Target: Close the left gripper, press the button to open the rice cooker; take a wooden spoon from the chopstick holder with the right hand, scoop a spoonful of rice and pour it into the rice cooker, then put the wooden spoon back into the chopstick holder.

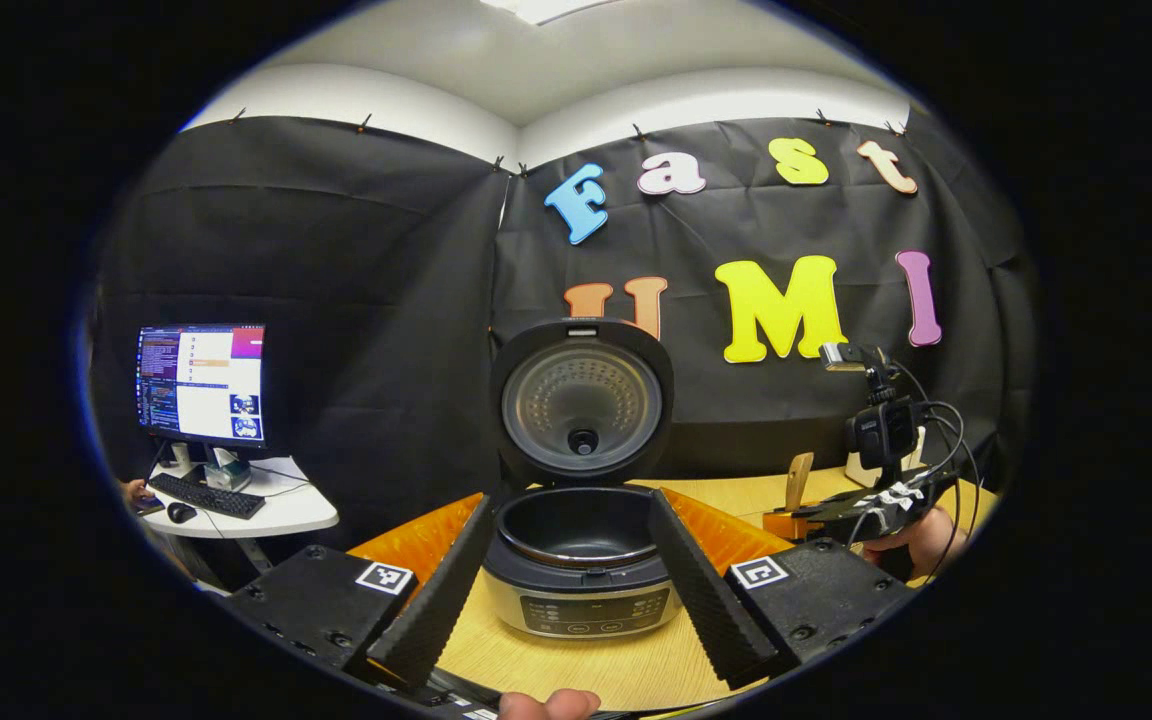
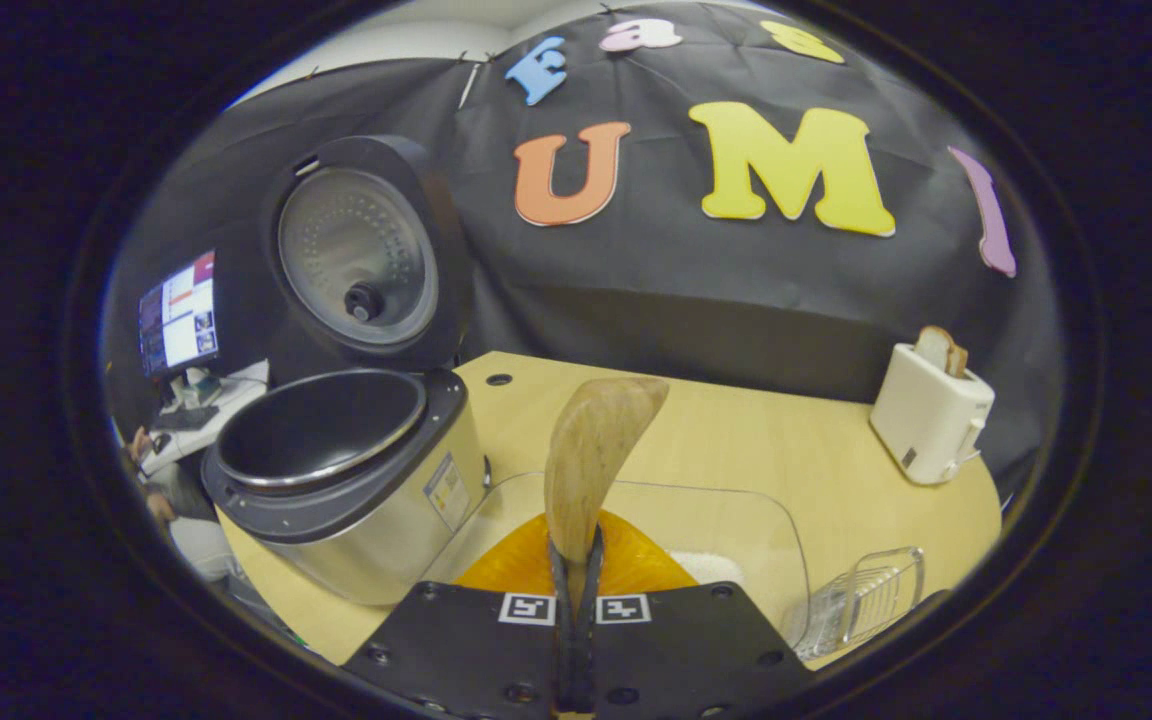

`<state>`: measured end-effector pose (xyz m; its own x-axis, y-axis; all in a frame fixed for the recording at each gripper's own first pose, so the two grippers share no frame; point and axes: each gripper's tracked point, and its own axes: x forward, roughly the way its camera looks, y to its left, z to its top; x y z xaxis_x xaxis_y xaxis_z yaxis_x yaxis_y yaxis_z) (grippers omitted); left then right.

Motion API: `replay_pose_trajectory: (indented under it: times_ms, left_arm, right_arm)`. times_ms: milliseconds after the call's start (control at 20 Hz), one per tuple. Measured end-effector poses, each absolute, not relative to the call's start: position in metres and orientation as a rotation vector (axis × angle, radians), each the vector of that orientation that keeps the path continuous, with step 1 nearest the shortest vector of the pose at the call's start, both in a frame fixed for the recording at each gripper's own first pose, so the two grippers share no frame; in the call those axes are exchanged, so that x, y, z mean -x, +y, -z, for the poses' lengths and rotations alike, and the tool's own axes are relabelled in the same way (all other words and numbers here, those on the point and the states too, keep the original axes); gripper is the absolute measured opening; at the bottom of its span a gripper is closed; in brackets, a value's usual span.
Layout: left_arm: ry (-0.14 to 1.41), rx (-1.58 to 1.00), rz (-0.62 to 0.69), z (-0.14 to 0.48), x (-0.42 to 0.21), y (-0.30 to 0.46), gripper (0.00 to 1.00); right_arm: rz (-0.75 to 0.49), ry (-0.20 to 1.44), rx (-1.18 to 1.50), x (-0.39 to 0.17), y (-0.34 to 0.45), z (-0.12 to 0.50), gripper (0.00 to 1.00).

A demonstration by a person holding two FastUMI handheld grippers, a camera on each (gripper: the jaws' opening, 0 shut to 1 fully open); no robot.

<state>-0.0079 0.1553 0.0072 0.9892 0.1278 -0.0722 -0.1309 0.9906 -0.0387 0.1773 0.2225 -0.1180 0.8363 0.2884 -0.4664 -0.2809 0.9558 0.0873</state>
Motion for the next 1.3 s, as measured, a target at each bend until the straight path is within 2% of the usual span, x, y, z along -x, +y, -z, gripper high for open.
replay_pose_trajectory:
  times_ms: [350, 650, 1000, 1300]
  left_arm:
    - [0.085, 0.043, -0.129, -0.003, 0.009, 0.156, 0.99]
    - [0.092, 0.052, -0.125, -0.002, 0.007, 0.152, 0.99]
    - [0.103, 0.072, -0.149, 0.002, 0.005, 0.155, 0.99]
    - [0.111, 0.038, -0.158, 0.008, 0.004, 0.163, 0.99]
  right_arm:
    - [-0.331, 0.525, -0.256, -0.184, 0.234, 0.116, 0.0]
    - [-0.306, 0.587, -0.601, -0.185, 0.206, 0.127, 0.0]
    - [-0.302, 0.519, -0.784, -0.191, 0.165, 0.103, 0.0]
    - [-0.303, 0.478, -0.823, -0.196, 0.141, 0.076, 0.0]
